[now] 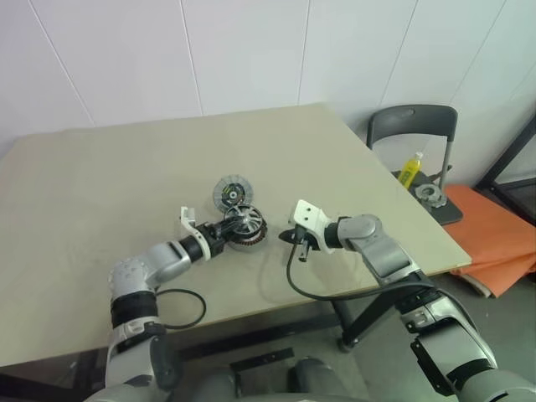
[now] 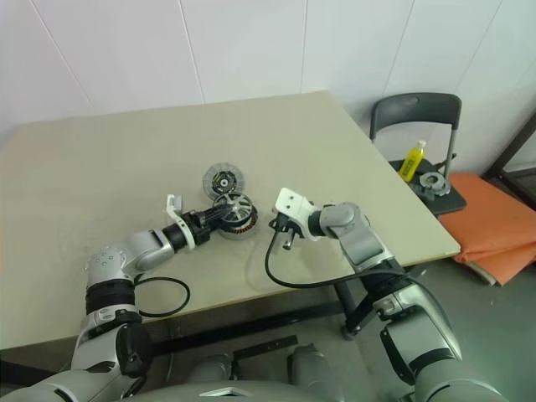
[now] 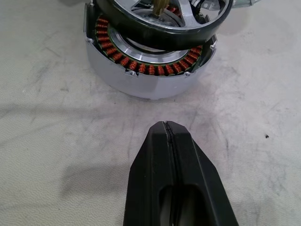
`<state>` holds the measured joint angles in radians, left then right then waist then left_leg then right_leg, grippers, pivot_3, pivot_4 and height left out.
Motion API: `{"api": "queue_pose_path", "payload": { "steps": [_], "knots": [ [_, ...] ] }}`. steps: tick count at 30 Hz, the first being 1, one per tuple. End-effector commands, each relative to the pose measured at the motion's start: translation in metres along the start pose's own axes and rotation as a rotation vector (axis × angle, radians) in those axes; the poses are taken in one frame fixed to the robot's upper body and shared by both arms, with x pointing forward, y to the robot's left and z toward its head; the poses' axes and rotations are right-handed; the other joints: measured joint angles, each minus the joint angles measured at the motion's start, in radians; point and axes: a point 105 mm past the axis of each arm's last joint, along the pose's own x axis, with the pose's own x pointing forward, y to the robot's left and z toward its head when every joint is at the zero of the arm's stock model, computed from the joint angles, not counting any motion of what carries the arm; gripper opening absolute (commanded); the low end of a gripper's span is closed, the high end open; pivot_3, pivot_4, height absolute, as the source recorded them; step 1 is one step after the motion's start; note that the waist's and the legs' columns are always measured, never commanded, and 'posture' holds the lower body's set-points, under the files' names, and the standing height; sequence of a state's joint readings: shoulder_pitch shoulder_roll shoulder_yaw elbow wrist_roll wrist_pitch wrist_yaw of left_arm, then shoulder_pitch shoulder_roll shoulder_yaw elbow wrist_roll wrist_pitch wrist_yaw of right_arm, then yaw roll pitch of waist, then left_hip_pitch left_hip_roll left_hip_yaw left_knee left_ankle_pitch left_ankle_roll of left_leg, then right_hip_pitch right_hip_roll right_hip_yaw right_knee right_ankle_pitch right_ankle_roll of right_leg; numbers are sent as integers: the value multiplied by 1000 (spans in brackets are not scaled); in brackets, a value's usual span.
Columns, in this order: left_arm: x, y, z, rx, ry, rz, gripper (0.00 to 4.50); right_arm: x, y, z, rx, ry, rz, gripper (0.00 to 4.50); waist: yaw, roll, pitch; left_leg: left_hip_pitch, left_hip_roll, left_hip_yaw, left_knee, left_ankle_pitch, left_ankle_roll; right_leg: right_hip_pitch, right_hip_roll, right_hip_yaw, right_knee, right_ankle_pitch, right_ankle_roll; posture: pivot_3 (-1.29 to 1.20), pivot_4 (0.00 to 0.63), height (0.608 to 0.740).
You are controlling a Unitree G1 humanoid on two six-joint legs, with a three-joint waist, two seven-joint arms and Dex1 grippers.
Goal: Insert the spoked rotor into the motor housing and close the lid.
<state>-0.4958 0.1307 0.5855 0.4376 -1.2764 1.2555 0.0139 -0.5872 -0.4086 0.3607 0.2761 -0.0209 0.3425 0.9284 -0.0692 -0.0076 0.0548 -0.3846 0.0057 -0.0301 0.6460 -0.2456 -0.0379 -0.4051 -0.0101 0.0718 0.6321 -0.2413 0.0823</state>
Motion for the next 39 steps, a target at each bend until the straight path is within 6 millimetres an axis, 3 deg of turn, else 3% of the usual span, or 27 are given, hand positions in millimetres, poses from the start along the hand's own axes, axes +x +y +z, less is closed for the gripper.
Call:
{"api": "queue_pose_path", "payload": {
  "steps": [1,22,39],
  "knots": [
    [5,-11,1,-14,3,-58,1131,-3,-4,13,-29,-40,-21,0,0,0,0,0,0,0,0,0,0,0,0,0,0,0,0,0,0,740],
    [12,-10,-7,-58,40,-55,1131,-6,-7,12,-17,-44,-63,0,0,0,0,0,0,0,0,0,0,0,0,0,0,0,0,0,0,740],
    [1,-5,-4,-52,20,-5,1131,-4,-8,13,-16,-49,-64,0,0,0,0,0,0,0,0,0,0,0,0,0,0,0,0,0,0,740]
  ]
}}
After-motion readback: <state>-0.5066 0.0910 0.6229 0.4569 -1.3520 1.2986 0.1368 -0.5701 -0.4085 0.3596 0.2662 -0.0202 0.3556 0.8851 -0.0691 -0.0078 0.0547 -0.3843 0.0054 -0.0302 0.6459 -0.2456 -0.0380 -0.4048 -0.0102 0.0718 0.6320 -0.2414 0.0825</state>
